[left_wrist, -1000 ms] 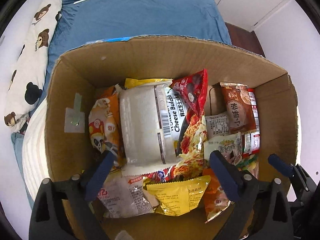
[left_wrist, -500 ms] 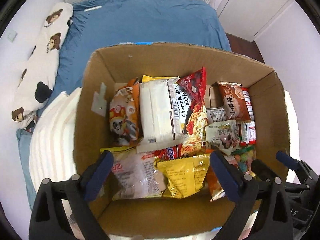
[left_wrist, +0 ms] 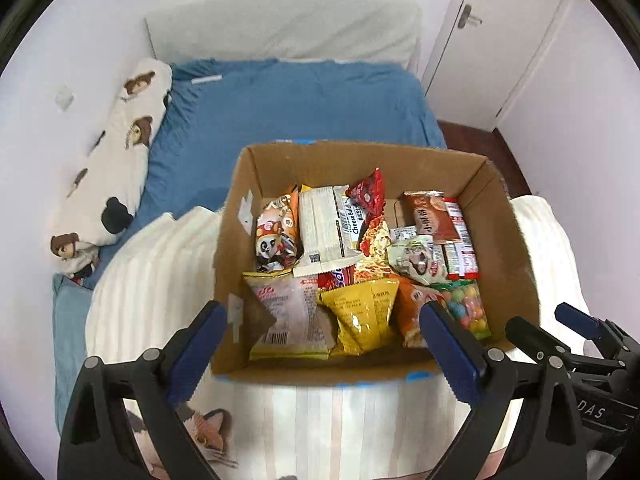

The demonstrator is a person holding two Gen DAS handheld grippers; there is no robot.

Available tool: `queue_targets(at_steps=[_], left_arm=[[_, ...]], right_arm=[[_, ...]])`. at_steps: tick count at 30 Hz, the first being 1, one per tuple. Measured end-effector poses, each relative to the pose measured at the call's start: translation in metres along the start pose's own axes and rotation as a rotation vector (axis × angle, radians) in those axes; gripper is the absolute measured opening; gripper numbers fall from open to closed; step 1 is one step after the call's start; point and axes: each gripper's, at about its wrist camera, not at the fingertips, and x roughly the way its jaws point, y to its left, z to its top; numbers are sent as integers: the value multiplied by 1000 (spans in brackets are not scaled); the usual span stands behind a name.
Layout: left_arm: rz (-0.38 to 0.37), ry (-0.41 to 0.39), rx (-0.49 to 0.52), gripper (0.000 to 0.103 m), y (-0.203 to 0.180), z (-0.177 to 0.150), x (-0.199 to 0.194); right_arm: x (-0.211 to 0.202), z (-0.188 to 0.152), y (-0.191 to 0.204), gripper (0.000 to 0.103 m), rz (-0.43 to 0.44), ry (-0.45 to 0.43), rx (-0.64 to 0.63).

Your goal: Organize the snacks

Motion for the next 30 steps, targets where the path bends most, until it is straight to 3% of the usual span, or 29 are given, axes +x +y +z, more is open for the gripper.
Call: queue_targets(at_steps=[20,30], left_arm=[[38,-265,24,99,-12,-123,-140],[42,-344,44,99,-21,-157,-186]], right_arm=[[-167,-136,15,99,24,-294,-62],[-226,-185,13,99,37,-374,-74]])
